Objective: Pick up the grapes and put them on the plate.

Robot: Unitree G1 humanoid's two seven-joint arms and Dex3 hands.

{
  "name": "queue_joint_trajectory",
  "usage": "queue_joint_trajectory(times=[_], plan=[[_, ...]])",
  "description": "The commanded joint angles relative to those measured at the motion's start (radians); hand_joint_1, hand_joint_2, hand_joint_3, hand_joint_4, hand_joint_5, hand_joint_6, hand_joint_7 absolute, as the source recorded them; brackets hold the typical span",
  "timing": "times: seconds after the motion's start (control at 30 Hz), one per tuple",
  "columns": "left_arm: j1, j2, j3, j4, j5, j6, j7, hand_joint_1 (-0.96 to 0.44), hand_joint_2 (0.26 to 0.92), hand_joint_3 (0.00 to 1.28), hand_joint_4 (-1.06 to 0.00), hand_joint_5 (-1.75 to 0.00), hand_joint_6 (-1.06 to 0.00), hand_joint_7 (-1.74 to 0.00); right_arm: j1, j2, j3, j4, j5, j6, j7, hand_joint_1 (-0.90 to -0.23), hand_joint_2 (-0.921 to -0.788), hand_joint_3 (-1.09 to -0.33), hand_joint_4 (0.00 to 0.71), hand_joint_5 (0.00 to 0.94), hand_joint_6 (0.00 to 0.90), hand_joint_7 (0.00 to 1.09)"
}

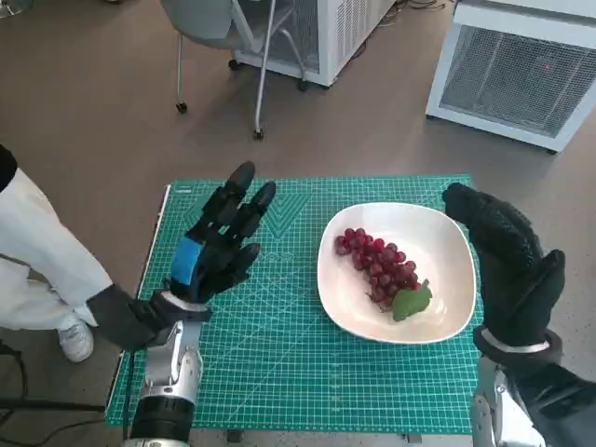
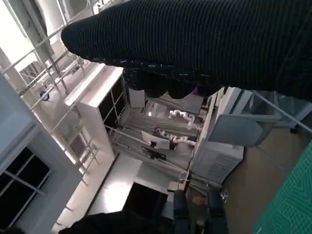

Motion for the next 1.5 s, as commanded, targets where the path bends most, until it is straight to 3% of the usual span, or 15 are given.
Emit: queue_joint_trajectory(times=[0.03, 0.3, 1.5], plan=[[0.025, -0.002, -0.007, -0.034, -0.022, 0.009, 0.006, -0.5, 0.921, 0.36, -0.23, 0.0, -0.21, -0.02, 0.013, -0.011, -0.002, 0.005, 0.005, 0.015, 0.014, -0.527, -0.921, -0.673, 0.396, 0.005, 0.051, 0.6], [0.05, 0.001, -0.014, -0.079, -0.045, 0.053, 0.015, -0.5, 0.921, 0.37, -0.22, 0.0, -0.22, -0.02, 0.016, -0.016, -0.004, 0.004, 0.007, 0.016, 0.021, -0.527, -0.921, -0.672, 0.396, 0.004, 0.053, 0.6], [0.077, 0.003, -0.049, -0.127, -0.041, 0.058, 0.042, -0.5, 0.921, 0.37, -0.21, 0.0, -0.24, -0.03, 0.03, -0.024, -0.011, -0.019, 0.021, 0.043, 0.025, -0.536, -0.921, -0.674, 0.396, 0.003, 0.061, 0.58]])
